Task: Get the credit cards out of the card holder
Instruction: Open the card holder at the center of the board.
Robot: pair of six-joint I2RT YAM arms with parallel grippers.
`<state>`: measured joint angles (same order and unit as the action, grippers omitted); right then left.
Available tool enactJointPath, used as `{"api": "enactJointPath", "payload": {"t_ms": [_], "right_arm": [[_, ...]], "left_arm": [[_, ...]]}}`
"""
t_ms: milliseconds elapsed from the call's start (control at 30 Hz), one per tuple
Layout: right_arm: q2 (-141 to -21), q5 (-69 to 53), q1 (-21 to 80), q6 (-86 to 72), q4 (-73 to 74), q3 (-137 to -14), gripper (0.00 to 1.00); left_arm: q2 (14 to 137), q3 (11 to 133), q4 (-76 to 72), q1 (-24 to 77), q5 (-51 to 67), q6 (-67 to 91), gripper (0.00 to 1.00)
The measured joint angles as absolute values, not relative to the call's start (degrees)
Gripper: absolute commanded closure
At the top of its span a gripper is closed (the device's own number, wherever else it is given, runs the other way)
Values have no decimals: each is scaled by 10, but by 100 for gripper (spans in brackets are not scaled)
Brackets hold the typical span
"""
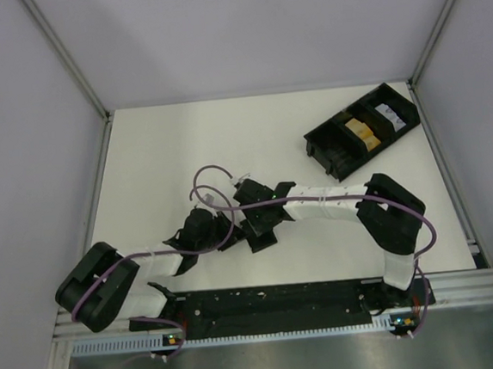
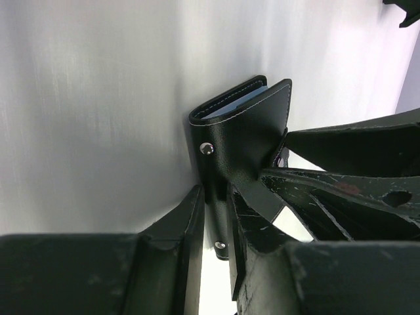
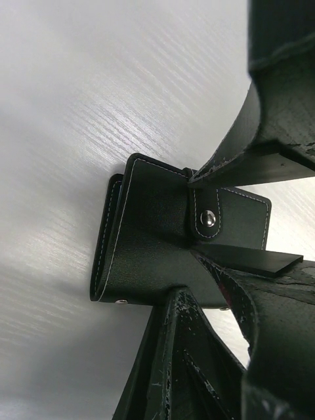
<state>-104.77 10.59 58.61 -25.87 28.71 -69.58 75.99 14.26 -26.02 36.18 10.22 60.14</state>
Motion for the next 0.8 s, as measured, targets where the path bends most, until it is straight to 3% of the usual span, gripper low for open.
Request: {"api": "enactJointPath", "payload": {"t_ms": [67,300,567,800], "right_arm": [[-1052,119,592,-262,292,-701,64],[-1055,160,608,-271,297,-706,100],[-1042,166,607,-272,293,-693,100],[-949,76,559,-301,218,-589,100]], "left_arm": [[761,139,-266,362,102,602,82],[765,133,-282,362,100,605,84],[775,131,-298,363,97,606,85],[784,130,-313,364,96,606,84]]}}
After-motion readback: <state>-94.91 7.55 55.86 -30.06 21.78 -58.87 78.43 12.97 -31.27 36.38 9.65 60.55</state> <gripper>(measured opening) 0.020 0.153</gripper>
